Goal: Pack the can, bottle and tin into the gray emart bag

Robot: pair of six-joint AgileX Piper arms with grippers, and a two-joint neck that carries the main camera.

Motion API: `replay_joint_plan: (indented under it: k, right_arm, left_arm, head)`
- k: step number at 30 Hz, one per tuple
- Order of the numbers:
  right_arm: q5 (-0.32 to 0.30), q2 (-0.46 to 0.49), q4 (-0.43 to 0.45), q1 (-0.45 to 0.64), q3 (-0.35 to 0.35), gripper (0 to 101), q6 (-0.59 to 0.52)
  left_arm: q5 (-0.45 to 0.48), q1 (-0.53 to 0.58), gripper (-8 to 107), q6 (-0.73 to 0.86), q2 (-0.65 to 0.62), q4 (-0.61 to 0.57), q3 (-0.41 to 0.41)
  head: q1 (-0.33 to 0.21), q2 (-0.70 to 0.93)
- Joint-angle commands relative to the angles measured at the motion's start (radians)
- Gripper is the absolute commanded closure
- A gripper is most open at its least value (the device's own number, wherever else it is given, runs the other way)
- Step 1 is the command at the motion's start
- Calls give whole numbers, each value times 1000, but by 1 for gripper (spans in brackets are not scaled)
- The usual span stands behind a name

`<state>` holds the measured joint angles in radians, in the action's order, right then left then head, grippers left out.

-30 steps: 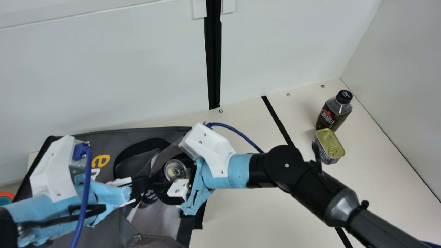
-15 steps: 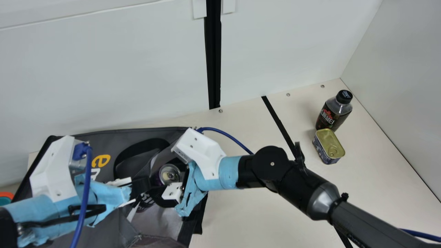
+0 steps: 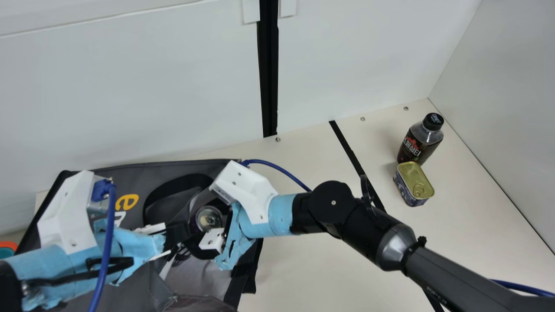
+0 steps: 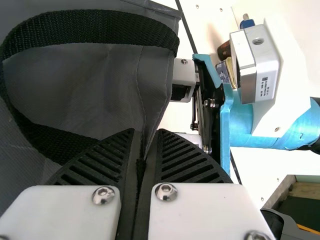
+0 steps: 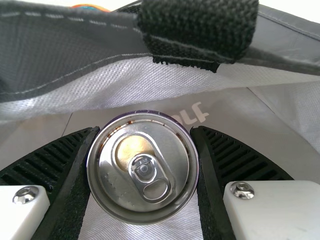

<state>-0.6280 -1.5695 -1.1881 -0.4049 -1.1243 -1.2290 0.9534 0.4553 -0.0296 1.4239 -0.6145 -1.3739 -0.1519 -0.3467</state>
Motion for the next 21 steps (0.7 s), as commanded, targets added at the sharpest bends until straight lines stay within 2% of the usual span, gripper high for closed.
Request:
replay_joint_plan:
  k: [1,13,21]
  right_arm:
    - [-3,0,8,1,-1,51,6]
    - [-1,11,39,8,-5,11,38]
    - [4,29,66,14,-4,11,65]
  left_arm:
    - [0,0,89,0,0,0,0]
    - [0,0,89,0,0,0,0]
    - [0,0,89,0,0,0,0]
  head:
    - [-23,-2]
    - [-23,-2]
    - [-23,-2]
